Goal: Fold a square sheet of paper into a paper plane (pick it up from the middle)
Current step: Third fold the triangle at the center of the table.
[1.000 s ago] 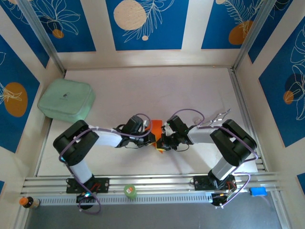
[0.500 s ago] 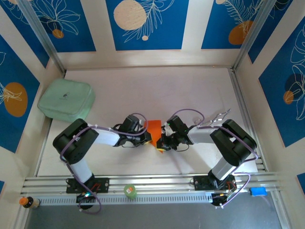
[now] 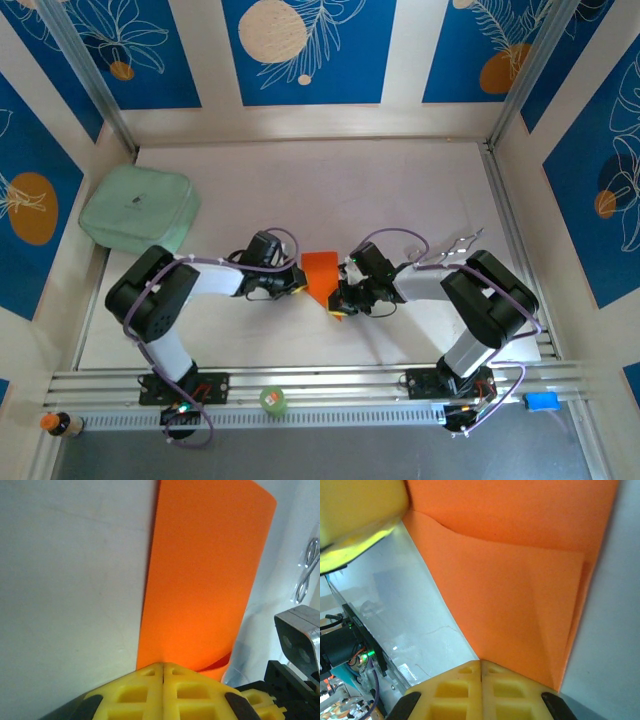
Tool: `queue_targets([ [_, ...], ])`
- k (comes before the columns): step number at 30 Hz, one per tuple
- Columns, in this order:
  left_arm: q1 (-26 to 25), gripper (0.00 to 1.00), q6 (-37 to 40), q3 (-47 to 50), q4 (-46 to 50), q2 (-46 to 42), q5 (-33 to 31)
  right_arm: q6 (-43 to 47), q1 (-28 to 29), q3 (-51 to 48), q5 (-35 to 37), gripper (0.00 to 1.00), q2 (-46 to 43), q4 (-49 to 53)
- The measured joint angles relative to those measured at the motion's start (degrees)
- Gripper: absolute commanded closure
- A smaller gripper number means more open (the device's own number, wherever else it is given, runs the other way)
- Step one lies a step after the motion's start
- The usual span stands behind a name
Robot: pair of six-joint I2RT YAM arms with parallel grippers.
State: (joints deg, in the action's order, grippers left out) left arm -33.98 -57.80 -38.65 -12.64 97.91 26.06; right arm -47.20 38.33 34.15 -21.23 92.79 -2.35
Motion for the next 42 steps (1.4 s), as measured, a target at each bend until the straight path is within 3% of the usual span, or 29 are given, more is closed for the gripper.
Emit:
queue_targets([
  [12, -0.5, 0.96, 1.2, -0.2, 3.9, -7.5, -4.1, 0.0, 0.0, 0.0, 0.0, 1.0, 0.0, 0.0],
  [22, -5.6, 0.94, 0.7, -0.3, -2.4, -1.4, -1.2, 0.0, 0.0, 0.0, 0.0, 1.0, 0.0, 0.0],
  [35, -5.8, 1.0, 0.9, -0.1, -2.9, 1.0, -1.6, 1.3, 0.0, 1.0, 1.5, 0.96, -4.2, 4.3],
  [42, -5.8, 1.0, 1.2, -0.1, -2.8, 1.0, -1.6, 2.8, 0.5, 8.7, 1.3, 0.95, 1.3, 4.7],
])
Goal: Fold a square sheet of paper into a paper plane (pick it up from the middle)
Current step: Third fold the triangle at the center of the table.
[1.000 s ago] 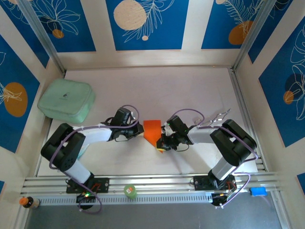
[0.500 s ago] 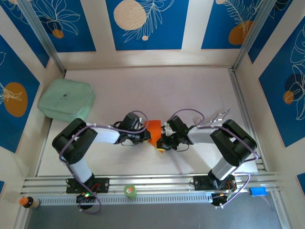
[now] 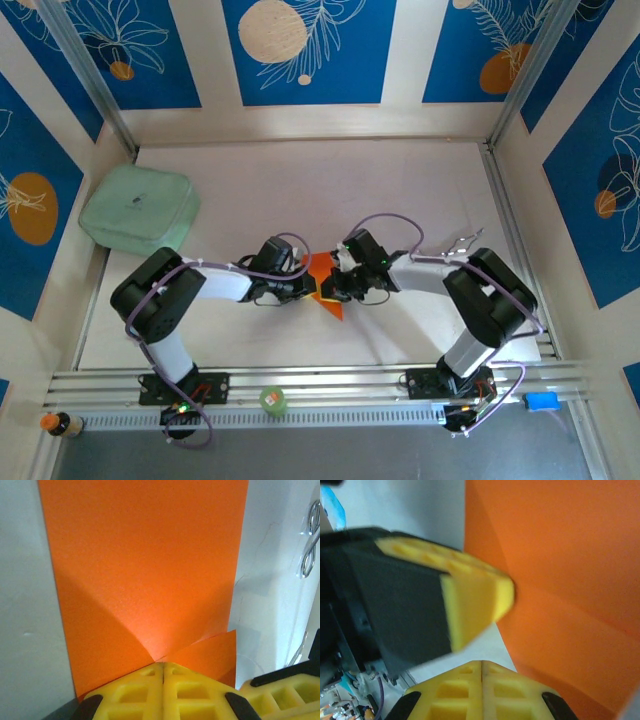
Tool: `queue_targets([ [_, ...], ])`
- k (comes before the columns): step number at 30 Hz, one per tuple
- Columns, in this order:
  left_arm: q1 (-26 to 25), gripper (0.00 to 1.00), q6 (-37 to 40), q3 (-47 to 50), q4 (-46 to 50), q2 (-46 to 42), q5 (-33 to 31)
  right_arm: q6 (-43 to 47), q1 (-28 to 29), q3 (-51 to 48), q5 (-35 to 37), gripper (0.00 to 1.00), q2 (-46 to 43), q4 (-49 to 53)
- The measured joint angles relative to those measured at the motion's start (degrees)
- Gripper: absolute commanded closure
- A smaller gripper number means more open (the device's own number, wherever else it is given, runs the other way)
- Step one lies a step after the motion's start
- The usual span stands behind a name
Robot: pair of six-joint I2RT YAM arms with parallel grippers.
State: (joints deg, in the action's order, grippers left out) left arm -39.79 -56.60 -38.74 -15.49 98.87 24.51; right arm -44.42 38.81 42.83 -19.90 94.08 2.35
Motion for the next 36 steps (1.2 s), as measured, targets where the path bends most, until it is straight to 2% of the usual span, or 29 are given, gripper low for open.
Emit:
queue_targets([
  [6, 0.1, 1.0, 0.0, 0.0, 0.0, 0.0, -0.2, 1.1, 0.2, 1.8, -0.3, 0.94, 4.0, 0.9],
  [21, 0.1, 1.0, 0.0, 0.0, -0.9, 0.5, 0.1, 2.9, 0.2, -2.4, 2.1, 0.94, -1.0, 3.0],
  [29, 0.1, 1.0, 0.0, 0.0, -0.9, 0.5, 0.2, 3.2, 1.0, 1.3, 1.9, 0.94, 2.0, 1.6],
  [36, 0.2, 1.0, 0.0, 0.0, -1.2, 0.7, 0.5, 4.6, 0.9, -0.8, 1.9, 0.95, 2.6, 1.4],
])
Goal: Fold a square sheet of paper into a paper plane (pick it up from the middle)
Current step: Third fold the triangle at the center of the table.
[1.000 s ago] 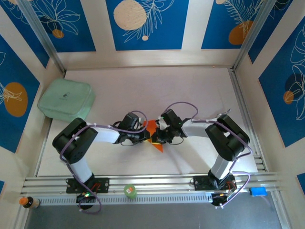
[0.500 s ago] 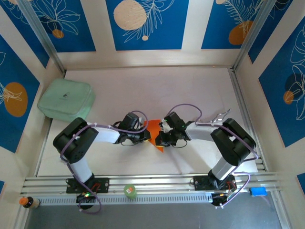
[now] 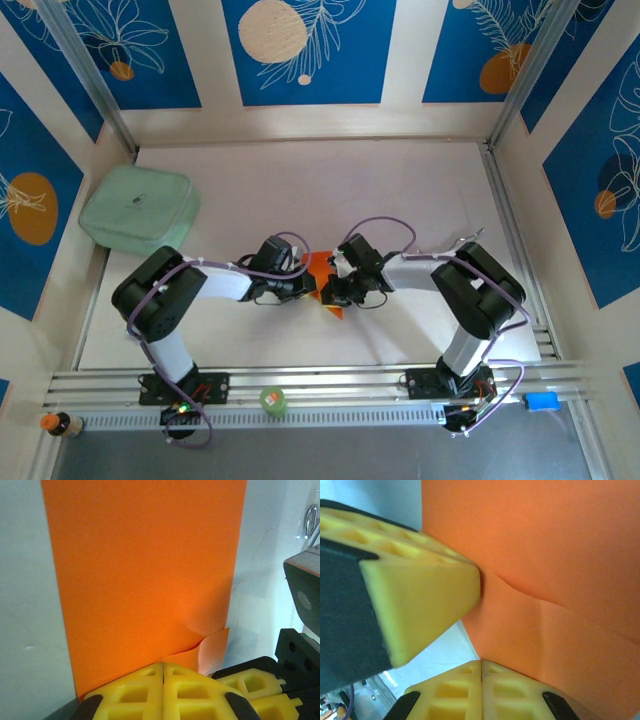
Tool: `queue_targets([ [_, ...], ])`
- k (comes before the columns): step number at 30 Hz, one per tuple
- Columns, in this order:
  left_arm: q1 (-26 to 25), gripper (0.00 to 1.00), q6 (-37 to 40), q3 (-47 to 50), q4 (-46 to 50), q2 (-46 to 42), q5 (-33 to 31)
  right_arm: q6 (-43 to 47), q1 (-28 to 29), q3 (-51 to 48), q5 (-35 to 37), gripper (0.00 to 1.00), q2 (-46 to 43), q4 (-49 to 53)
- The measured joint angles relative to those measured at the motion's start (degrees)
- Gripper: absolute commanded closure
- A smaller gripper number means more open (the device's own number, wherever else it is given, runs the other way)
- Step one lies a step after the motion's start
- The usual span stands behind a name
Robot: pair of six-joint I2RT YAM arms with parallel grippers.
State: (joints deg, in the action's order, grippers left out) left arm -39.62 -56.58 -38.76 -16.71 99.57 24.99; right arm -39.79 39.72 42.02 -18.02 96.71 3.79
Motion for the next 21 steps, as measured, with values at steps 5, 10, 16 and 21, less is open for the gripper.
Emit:
queue_targets([
  [5, 0.1, 1.0, 0.0, 0.0, -0.2, 0.0, 0.0, -0.2, -1.1, -6.0, -0.3, 0.94, -5.0, -1.1],
  [10, 0.1, 1.0, 0.0, 0.0, -0.6, 0.3, 0.3, -1.6, -2.9, -11.9, -1.4, 0.94, -9.6, -3.6],
  [16, 0.2, 1.0, 0.0, 0.0, -0.7, 0.4, 0.4, -2.9, -3.9, -15.2, -2.1, 0.94, -13.0, -4.3],
  [21, 0.4, 1.0, 0.0, 0.0, -0.8, 0.4, 0.5, -2.5, -3.8, -14.5, -1.9, 0.94, -15.6, -1.1],
])
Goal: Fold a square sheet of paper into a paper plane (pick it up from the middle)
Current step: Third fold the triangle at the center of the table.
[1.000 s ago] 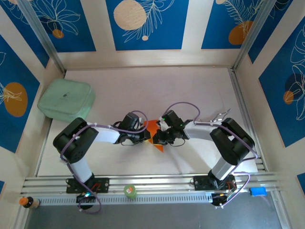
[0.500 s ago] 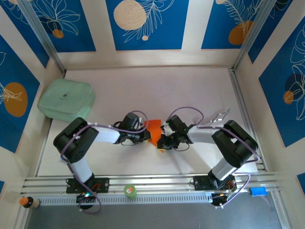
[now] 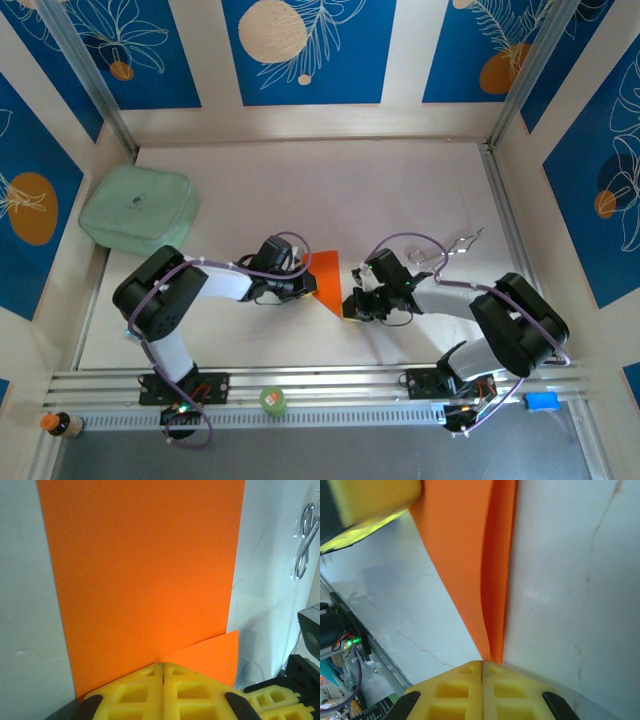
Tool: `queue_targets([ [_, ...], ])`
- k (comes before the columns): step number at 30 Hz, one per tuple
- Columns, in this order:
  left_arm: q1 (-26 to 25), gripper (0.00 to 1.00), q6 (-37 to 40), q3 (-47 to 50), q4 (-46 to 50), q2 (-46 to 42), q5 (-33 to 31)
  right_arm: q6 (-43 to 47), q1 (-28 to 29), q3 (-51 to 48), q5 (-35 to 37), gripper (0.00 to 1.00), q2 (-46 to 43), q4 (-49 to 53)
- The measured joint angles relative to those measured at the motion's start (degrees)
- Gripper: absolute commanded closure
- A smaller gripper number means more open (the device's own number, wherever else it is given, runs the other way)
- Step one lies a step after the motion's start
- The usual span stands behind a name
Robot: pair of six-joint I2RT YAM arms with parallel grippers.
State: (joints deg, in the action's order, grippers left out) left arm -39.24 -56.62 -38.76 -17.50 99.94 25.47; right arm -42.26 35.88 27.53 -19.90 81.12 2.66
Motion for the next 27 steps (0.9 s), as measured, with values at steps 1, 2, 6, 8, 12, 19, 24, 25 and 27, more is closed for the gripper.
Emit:
queue_targets([
  [1, 0.0, 1.0, 0.0, 0.0, 0.0, 0.0, 0.0, 0.2, 0.0, 0.6, 0.0, 0.94, -0.1, 0.6],
  [2, 0.0, 1.0, 0.0, 0.0, 0.0, 0.0, 0.0, 0.3, 0.0, 1.1, 0.0, 0.94, -0.1, 0.9],
  [6, 0.0, 1.0, 0.0, 0.0, 0.0, 0.0, 0.0, 0.7, 0.5, 3.1, -0.1, 0.94, 0.6, 1.0],
  [8, 0.0, 1.0, 0.0, 0.0, 0.0, 0.0, 0.0, 0.7, 0.9, 3.5, 0.0, 0.94, 2.0, 1.0],
  [12, 0.0, 1.0, 0.0, 0.0, 0.0, 0.0, 0.0, 0.3, 0.9, 3.4, 0.0, 0.94, 5.4, 1.7],
  [19, 0.1, 1.0, 0.0, 0.0, 0.0, 0.0, 0.0, -1.4, 0.9, 1.1, -0.3, 0.95, 3.9, -0.4],
  [24, 0.1, 1.0, 0.0, 0.0, 0.0, 0.0, 0.0, -1.7, 0.9, 0.2, 1.1, 0.95, 1.1, 1.6],
  [25, 0.1, 1.0, 0.0, 0.0, 0.0, 0.0, 0.0, -1.7, 0.9, 0.1, 1.6, 0.95, 0.3, 2.3],
  [27, 0.1, 1.0, 0.0, 0.0, 0.0, 0.0, 0.0, -1.6, 0.9, 0.1, 2.2, 0.95, -1.5, 3.1],
])
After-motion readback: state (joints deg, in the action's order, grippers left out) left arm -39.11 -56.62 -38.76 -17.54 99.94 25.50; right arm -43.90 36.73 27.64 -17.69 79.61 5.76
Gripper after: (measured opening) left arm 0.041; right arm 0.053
